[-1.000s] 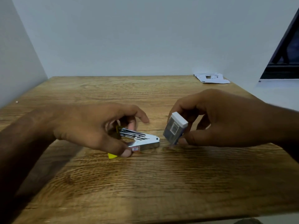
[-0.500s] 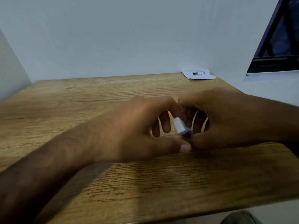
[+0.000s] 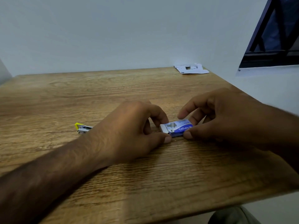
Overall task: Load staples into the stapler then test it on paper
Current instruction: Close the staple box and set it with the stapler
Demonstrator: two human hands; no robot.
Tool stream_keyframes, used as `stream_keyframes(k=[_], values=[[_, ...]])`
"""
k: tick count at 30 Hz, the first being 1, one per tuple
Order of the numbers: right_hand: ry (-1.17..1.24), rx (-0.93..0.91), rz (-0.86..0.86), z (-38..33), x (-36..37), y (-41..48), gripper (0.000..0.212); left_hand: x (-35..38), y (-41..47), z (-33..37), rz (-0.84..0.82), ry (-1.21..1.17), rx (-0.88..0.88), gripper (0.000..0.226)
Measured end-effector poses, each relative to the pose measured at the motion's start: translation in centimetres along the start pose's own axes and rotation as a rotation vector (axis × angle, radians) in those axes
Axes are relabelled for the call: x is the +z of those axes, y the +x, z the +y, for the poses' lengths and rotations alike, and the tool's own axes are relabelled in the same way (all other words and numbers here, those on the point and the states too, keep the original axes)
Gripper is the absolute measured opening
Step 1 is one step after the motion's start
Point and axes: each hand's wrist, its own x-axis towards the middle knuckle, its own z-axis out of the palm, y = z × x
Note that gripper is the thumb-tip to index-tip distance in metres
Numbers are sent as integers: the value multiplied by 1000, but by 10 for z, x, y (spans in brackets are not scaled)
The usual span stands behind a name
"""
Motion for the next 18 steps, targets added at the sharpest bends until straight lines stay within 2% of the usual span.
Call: stream_keyframes(k=[4,10,12,15,18], values=[[54,16,-9,6,-4,1,37,-1,-3,-3,16,-59,4,35],[33,67,-31,10,-13,-2,35,-5,-7,-7,15,-55,63,20],[-41,63,-18,10,-15,-7,43,-4,-7,-9,31,-66,96,20],[-161,-1,77,11,-34,-15,55,-2,-7,-13,44,-62,168,25],[-177,-3,246,18,-73,-26,33,-2,-7,-16,69,-47,171,23]])
